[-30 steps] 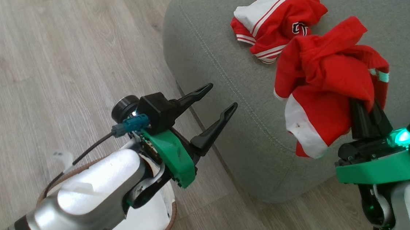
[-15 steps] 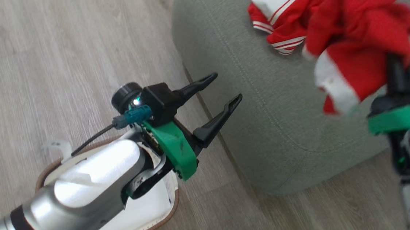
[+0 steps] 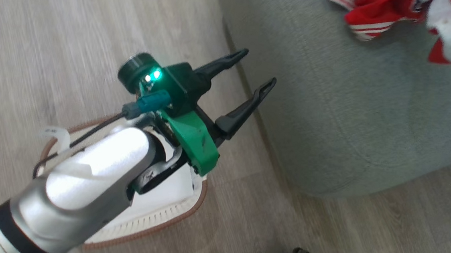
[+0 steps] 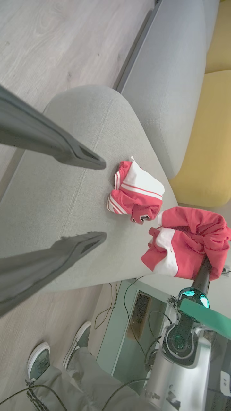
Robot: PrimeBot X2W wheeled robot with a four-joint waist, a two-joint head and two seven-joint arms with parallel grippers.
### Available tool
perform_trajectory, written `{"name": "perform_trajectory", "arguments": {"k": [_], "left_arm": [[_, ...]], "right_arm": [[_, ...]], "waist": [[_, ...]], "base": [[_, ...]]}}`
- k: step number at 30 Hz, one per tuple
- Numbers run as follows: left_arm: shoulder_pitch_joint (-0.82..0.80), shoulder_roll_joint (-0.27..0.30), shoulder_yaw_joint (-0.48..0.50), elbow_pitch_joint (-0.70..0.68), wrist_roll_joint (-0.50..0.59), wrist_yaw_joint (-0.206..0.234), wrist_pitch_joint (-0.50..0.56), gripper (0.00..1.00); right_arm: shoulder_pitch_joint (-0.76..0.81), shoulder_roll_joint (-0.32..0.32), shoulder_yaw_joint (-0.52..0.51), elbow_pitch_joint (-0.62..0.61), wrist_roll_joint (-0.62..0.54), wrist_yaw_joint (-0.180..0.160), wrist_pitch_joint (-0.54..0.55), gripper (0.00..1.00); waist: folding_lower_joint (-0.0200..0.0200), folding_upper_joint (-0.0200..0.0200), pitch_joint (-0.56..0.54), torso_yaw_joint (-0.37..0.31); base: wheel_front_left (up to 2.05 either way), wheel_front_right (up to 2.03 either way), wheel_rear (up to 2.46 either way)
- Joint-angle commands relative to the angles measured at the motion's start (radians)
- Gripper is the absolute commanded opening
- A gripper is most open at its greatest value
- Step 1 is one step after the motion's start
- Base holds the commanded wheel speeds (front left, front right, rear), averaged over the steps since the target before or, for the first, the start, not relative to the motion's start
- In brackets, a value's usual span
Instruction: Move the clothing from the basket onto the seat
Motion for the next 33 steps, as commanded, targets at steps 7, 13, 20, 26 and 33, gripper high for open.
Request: {"name": "perform_trajectory", "arguments": {"k": [7,13,20,26,33], "left_arm": [[-0.085,0.025,0.036,-0.056,0.024,-0.005,0.020,1.00],[-0.112,0.030,0.040,-0.065,0.031,-0.005,0.029,1.00],[-0.120,0.030,0.040,-0.062,0.031,-0.005,0.023,1.00],[-0.111,0.025,0.041,-0.048,0.024,-0.003,0.006,1.00],[-0.100,0.021,0.041,-0.034,0.014,0.002,-0.008,1.00]], "right_arm": [[-0.114,-0.079,0.001,0.127,-0.008,0.000,0.041,0.00],[-0.177,-0.123,0.029,0.253,-0.030,0.000,0.119,0.00],[-0.217,-0.145,0.095,0.363,-0.017,0.000,0.240,0.00],[-0.224,-0.166,0.148,0.419,0.016,0.000,0.367,0.00],[-0.231,-0.187,0.177,0.419,0.036,0.000,0.383,0.00]], "waist": [[-0.0001,0.0000,0.105,0.073],[-0.0001,0.0000,0.154,0.104],[-0.0001,0.0000,0.172,0.130],[-0.0001,0.0000,0.150,0.147],[-0.0001,0.0000,0.117,0.150]], "base": [[0.00,0.00,0.00],[0.00,0.00,0.00],[0.00,0.00,0.00],[0.00,0.00,0.00],[0.00,0.00,0.00]]}}
